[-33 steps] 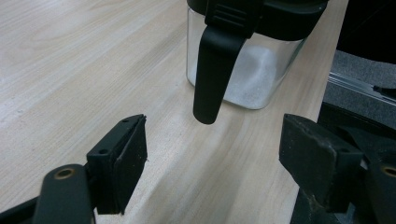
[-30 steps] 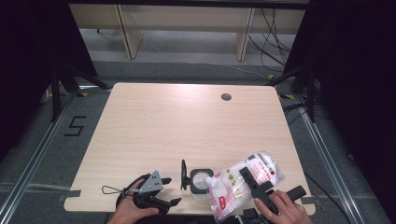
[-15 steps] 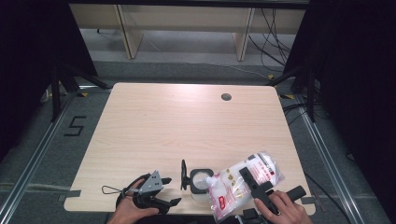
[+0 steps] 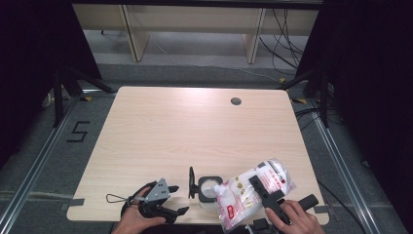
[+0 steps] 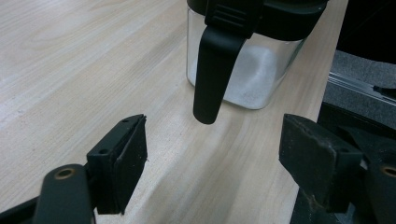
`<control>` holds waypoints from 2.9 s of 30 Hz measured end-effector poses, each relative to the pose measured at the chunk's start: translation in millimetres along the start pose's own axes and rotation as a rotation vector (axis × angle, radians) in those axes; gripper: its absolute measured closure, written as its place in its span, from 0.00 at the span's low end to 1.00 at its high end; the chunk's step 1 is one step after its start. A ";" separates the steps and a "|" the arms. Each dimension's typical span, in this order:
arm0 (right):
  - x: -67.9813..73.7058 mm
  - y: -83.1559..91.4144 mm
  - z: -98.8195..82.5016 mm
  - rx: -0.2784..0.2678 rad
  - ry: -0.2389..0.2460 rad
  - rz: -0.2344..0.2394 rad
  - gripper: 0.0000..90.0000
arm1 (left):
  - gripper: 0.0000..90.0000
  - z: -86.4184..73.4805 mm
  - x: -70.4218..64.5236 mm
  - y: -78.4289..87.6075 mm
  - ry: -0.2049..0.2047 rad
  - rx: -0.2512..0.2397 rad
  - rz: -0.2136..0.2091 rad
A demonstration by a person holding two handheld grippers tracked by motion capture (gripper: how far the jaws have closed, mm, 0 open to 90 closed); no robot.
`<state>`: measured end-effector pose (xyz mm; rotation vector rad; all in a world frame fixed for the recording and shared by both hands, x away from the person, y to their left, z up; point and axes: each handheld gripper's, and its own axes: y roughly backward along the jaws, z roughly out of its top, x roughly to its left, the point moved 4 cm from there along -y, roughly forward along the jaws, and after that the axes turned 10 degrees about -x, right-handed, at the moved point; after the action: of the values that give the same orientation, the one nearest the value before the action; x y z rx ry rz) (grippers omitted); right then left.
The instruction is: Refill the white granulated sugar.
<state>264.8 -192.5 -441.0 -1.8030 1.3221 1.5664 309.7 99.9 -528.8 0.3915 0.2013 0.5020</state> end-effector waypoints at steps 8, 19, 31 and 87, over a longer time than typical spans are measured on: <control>2.4 -0.1 -1.2 0.001 -0.014 0.013 0.55 | 0.26 0.0 0.0 -0.1 0.000 0.000 0.000; 2.8 -1.2 -1.7 -0.008 -0.015 0.003 0.56 | 0.26 0.0 0.1 0.1 -0.001 0.001 0.000; 2.6 -0.6 -2.9 -0.007 -0.023 0.000 0.56 | 0.26 -0.2 0.1 -0.2 0.000 0.003 -0.006; -1.2 1.8 -2.9 0.001 0.004 -0.005 0.57 | 0.26 0.0 0.2 0.0 0.001 0.001 -0.003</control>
<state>264.9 -195.1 -438.6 -1.8085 1.3194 1.5600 309.8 100.0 -528.8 0.3922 0.2034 0.4994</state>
